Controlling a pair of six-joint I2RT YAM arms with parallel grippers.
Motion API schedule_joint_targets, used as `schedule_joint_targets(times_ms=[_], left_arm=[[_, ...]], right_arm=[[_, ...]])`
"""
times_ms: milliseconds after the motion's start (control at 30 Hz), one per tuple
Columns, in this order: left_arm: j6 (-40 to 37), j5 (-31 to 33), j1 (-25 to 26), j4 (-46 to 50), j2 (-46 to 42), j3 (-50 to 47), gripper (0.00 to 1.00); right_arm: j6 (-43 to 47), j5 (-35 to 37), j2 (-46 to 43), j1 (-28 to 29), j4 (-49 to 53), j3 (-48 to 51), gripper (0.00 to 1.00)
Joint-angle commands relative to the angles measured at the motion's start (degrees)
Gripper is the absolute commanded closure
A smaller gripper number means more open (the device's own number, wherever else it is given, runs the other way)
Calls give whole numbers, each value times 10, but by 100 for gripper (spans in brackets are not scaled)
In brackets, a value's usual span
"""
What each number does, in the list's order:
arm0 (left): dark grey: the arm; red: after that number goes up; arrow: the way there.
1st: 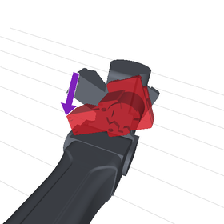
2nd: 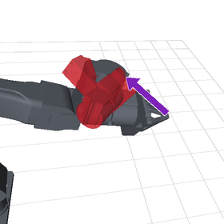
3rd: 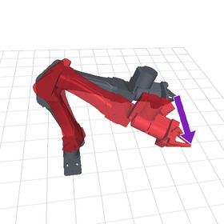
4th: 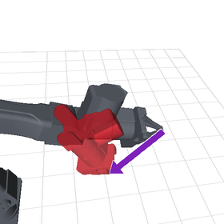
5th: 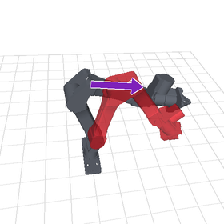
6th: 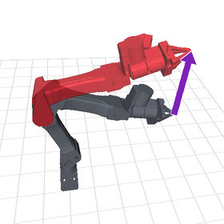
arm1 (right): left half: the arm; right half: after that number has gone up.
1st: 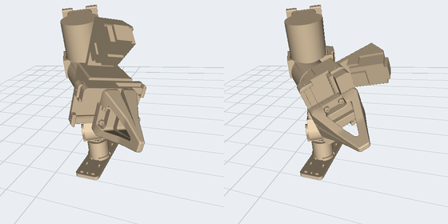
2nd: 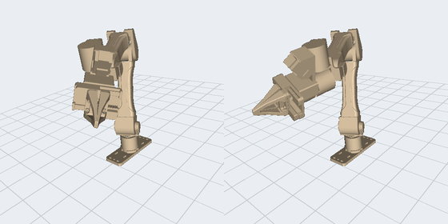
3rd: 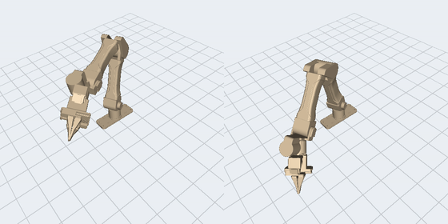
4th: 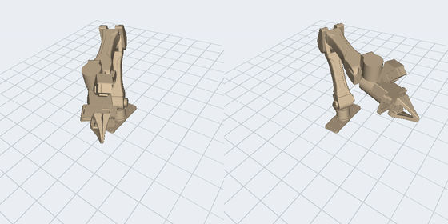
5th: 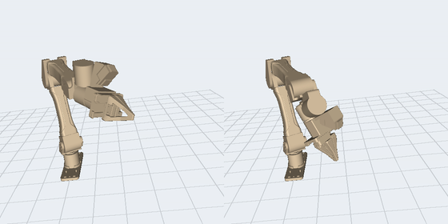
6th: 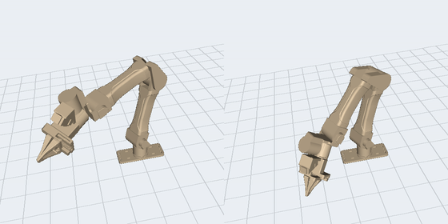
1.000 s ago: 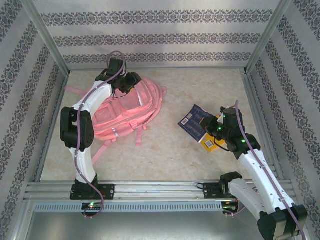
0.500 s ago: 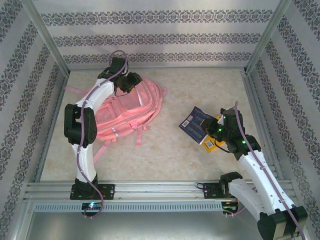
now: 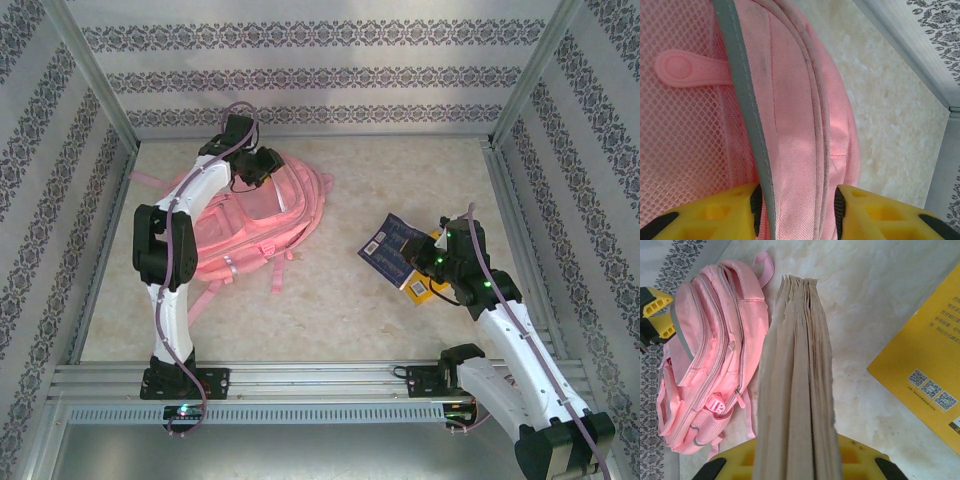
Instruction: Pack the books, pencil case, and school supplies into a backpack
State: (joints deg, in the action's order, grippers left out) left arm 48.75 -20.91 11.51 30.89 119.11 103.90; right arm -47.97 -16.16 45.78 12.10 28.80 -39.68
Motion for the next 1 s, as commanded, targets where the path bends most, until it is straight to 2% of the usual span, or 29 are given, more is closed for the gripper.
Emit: schedule_joint_targets(times_ms=[0, 167, 267, 333, 467, 700, 833, 967], left_arm=[[-10, 4, -4, 24, 23, 24, 66], [-34, 1, 15, 71, 55, 85, 86], [-37, -8, 38, 78, 60, 99, 96], [-36, -22, 58, 77, 58, 99, 99], [-12, -78, 104, 50, 40, 67, 100], [-18, -100, 170, 70, -41, 31, 100], [-29, -118, 176, 108, -91, 29, 100], [-51, -121, 175, 160, -125, 62, 100]], right_arm=[[8, -2, -2, -7, -10, -18, 100], [53, 15, -5, -8, 14, -51, 100], [93, 59, -5, -8, 64, -91, 100], [117, 96, -4, -8, 99, -118, 100], [137, 133, -7, -6, 134, -149, 100], [163, 157, -4, -1, 160, -164, 100], [161, 140, -5, -2, 146, -156, 100], [140, 77, -4, -3, 105, -141, 100]])
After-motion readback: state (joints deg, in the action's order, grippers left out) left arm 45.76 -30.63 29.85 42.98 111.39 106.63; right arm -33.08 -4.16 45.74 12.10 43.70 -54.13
